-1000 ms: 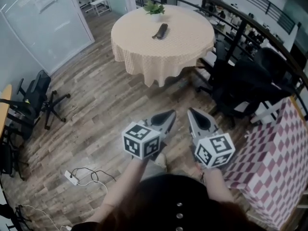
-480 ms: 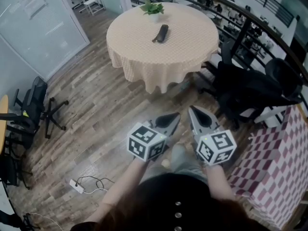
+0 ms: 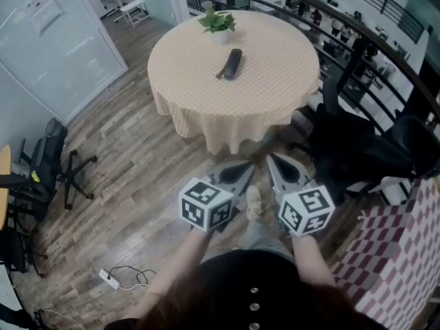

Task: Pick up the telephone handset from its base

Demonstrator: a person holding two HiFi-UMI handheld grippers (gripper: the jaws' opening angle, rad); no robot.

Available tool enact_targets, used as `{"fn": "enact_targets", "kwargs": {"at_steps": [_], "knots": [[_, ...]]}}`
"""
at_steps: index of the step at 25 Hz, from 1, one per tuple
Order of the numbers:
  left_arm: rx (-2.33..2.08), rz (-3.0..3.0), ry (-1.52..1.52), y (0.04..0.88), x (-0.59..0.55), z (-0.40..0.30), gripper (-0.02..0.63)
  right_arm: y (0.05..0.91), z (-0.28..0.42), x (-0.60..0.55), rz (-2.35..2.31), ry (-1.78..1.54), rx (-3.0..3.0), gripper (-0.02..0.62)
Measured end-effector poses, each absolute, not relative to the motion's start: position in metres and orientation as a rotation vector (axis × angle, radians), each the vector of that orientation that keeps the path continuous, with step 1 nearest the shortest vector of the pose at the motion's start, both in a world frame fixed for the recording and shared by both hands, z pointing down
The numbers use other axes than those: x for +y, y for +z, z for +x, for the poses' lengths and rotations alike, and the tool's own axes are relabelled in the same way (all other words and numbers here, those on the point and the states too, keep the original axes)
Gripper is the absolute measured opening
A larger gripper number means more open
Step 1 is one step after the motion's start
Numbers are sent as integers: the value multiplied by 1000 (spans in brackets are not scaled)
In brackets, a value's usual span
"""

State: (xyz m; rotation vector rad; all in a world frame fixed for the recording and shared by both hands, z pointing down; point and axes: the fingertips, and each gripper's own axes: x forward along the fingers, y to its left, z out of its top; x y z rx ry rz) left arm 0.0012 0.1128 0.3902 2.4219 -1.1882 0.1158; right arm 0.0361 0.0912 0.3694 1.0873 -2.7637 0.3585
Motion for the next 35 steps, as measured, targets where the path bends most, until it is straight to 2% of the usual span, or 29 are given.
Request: {"fn": "enact_targets", "kwargs": {"at_steps": [19,35], "knots": [[-1327,2312,126,391,-146,-31,6,372,14,-160,929,385,-2771,9],[-1363,2219,171,407,-206,-54,6,386,-7,-223,894,473,-2740,9]]}}
